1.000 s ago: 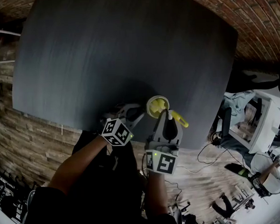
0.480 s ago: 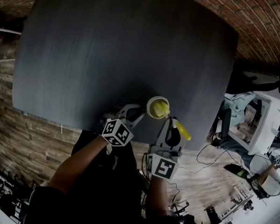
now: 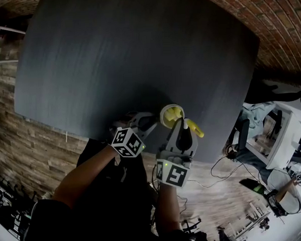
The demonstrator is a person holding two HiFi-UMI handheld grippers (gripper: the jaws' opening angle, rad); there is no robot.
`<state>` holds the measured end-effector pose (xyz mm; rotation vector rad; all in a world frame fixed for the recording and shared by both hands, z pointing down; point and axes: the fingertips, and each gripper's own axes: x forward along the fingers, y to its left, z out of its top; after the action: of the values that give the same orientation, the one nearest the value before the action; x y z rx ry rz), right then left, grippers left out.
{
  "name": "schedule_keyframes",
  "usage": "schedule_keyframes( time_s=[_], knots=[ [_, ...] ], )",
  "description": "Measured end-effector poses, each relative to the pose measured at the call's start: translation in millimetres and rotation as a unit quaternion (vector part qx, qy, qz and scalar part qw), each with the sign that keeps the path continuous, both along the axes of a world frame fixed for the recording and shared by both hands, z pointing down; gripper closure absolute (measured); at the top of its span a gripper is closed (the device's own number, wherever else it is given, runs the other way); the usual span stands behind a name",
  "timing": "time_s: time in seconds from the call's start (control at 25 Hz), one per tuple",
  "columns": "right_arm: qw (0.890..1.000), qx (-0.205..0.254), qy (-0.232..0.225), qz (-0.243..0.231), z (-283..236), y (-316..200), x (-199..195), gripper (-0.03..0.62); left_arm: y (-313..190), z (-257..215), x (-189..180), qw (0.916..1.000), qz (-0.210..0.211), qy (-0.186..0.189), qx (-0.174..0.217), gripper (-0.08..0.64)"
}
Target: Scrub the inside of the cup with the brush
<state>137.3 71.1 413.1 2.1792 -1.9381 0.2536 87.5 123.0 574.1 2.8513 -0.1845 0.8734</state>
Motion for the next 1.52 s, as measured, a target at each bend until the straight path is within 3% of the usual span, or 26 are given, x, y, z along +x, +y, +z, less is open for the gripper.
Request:
schedule_keyframes(
  time_s=[0.2,0.4,0.6,0.84,1.04,1.52],
  knots=[
    [1.000,-0.003,-0.022,-0.010,-0.6,3.7,-5.1,0.532,0.1,0.5,-0.3,1.0000,0.000,0.000,-0.001,0.471],
    [0.998,-0.037,-0.035,-0.025,-1.4,19.6,-4.6,0.532,-0.3,-0.2,0.3,1.0000,0.001,0.000,-0.001,0.471],
    [0.996,-0.070,0.042,-0.026,-4.0,24.7,-1.7,0.532,-0.1,0.1,-1.4,1.0000,0.002,0.000,-0.002,0.471],
    [0.998,-0.035,0.051,0.005,4.8,18.3,16.6,0.532,0.3,0.9,-1.9,1.0000,0.004,0.000,-0.001,0.471],
    [0.999,0.002,0.042,-0.005,2.0,0.0,6.5,0.532,0.7,0.9,0.3,1.0000,0.004,0.000,-0.002,0.471],
    [1.000,0.015,0.014,-0.014,-0.5,-5.4,-4.3,0.532,-0.4,-0.6,-1.7,1.0000,0.006,0.002,-0.002,0.471]
  ],
)
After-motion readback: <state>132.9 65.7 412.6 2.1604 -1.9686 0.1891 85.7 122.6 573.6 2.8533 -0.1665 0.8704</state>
